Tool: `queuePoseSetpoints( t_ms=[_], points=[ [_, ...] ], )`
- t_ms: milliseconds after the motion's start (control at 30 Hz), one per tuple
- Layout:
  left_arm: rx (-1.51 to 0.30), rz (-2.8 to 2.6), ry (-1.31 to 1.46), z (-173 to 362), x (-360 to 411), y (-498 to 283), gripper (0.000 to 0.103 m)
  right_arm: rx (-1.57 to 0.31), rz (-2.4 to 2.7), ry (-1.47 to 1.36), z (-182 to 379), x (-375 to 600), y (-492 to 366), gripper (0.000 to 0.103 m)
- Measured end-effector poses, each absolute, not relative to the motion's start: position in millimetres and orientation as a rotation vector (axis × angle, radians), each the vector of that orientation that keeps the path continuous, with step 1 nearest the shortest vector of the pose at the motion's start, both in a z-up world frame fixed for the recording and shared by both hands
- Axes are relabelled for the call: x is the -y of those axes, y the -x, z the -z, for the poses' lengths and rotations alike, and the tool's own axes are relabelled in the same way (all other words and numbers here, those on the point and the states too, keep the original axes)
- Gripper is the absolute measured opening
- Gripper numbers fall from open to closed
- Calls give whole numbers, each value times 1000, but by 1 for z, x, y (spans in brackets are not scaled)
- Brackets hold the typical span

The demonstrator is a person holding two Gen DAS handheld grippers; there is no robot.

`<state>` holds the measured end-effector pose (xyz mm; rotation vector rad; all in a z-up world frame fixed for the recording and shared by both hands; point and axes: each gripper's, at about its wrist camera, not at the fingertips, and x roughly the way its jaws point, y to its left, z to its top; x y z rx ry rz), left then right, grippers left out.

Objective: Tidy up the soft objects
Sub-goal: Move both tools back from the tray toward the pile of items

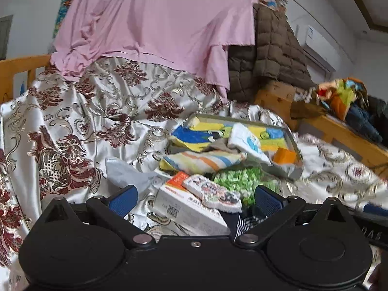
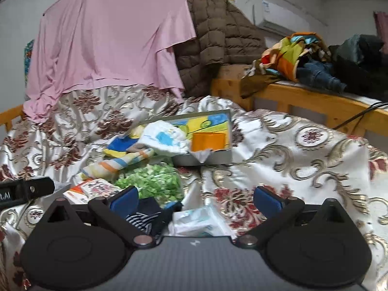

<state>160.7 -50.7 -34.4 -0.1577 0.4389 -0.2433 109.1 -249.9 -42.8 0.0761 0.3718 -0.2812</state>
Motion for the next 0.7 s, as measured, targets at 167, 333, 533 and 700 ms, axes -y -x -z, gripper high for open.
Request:
queuePoseSetpoints(
  t_ms=[167, 333, 533, 700],
  points=[
    [-437, 267, 99, 38, 51, -159, 102, -351, 334, -46, 43, 244, -101, 103],
    [-466, 284, 93, 43, 47, -167, 102, -367, 370, -66, 43, 248, -96, 103],
    [-505, 368, 70, 51, 45, -170, 102, -410, 305, -157, 46, 254, -84, 103],
    [-547, 435, 55, 62, 46, -171, 102, -472, 312, -146, 51, 251, -88, 103]
  ],
)
